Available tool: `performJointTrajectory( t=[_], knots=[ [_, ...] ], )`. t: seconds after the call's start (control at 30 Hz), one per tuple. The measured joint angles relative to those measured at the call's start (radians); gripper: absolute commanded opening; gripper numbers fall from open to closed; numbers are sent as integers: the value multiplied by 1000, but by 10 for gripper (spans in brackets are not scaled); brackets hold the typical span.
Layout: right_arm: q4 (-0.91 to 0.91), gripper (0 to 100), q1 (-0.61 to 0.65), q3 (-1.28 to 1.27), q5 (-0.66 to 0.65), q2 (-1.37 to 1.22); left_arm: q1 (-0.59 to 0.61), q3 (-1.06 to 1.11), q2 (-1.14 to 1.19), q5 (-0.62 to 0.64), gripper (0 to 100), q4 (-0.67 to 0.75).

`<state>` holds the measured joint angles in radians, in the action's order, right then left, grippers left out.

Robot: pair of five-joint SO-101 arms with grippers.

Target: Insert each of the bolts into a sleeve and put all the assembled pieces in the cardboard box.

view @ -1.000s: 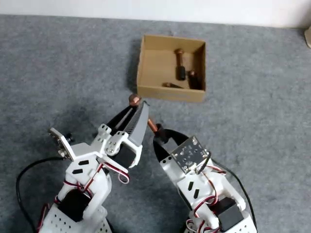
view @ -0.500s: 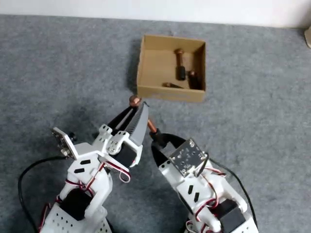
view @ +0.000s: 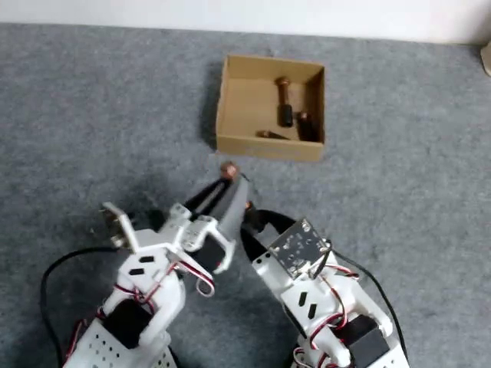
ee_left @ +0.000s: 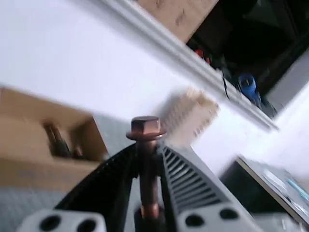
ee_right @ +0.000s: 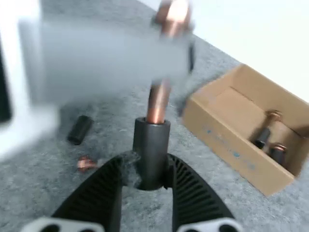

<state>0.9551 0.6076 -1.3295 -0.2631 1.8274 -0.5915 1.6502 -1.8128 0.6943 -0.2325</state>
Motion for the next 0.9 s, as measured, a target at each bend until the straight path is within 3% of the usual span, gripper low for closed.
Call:
performJointTrajectory(
  t=[0.33, 0.4, 0.53, 0.9],
  knots=[
    [-9, 5, -60, 0, -3, 0, -77, 26, 6, -8, 14, 0],
    [-9, 5, -60, 0, -3, 0, -61, 26, 6, -17, 76, 0],
    [-9, 5, -63, 0, -5, 0, -52, 26, 6, -153, 183, 0],
    [-14, 5, -77, -20, -3, 2, -51, 17, 6, -221, 171, -106]
  ],
)
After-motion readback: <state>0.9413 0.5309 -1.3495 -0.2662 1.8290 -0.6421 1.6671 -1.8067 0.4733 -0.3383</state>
